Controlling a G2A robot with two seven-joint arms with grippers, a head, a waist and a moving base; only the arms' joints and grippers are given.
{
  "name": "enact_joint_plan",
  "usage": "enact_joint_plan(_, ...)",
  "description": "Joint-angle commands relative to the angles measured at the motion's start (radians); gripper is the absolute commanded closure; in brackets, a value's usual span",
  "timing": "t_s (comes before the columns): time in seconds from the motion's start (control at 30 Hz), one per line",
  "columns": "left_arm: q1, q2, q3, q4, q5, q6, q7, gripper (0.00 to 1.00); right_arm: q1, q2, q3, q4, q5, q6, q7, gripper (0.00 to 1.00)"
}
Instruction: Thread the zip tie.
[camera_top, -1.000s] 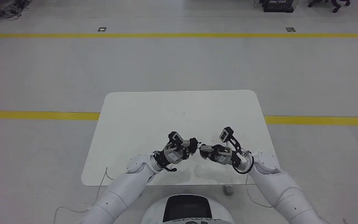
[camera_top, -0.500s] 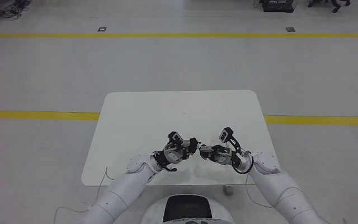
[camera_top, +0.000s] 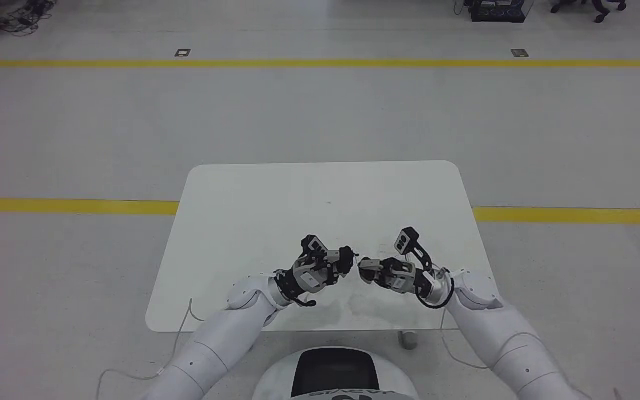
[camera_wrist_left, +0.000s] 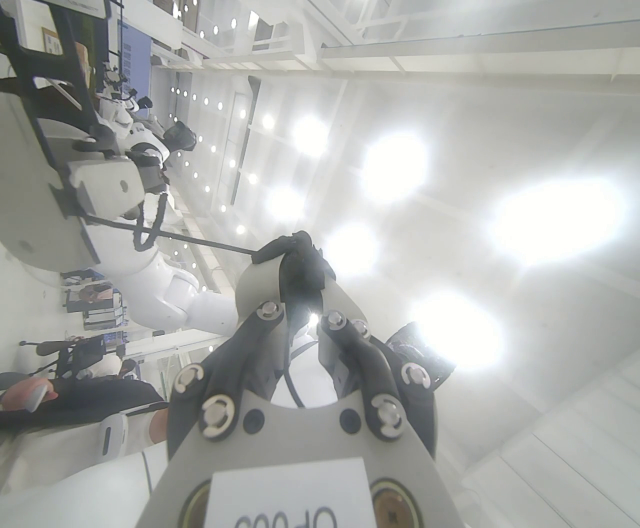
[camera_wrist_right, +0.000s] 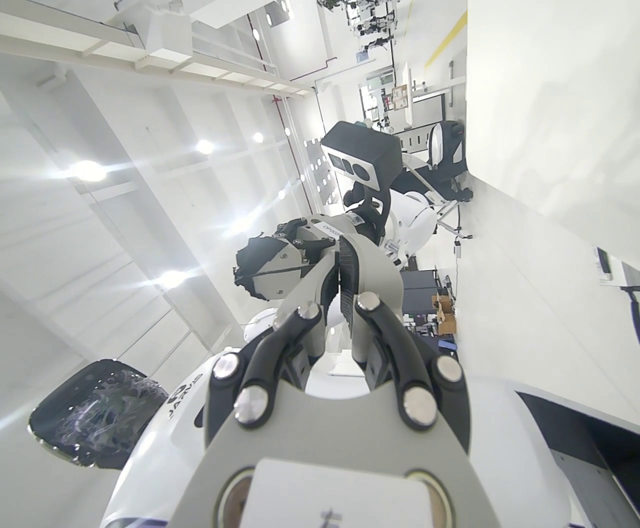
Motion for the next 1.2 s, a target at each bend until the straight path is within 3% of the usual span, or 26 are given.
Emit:
enact_joint_plan(0.0, 0.0, 0.0, 0.0, 0.0, 0.0, 0.0, 0.0, 1.0, -0.005, 0.002, 0.01, 0.002, -0.003, 0.0, -0.005, 0.0)
enact_joint_plan(0.37, 0.0, 0.0, 0.0, 0.0, 0.0, 0.0, 0.0, 1.0, -0.053, 0.022, 0.103, -0.052, 0.016, -0.011, -0.043, 0.0)
enact_joint_plan(0.7, 0.0, 0.0, 0.0, 0.0, 0.0, 0.0, 0.0, 1.0, -0.053, 0.022, 0.103, -0.054, 0.014, -0.012, -0.05, 0.0)
enact_joint_plan(0.77, 0.0, 0.0, 0.0, -0.002, 0.001, 0.001, 0.006, 1.0, -0.061, 0.023, 0.112, -0.082, -0.009, -0.033, -0.076, 0.0)
enact_joint_plan(1.0, 0.035, 0.009, -0.021, -0.1, 0.005, 0.015, 0.06, 1.0, -0.135, 0.042, 0.202, -0.195, -0.037, -0.089, -0.088, 0.0)
enact_joint_plan(1.17, 0.073, 0.023, -0.053, -0.193, 0.029, 0.013, 0.085, 1.0, -0.201, 0.056, 0.273, -0.283, -0.066, -0.112, -0.113, 0.0)
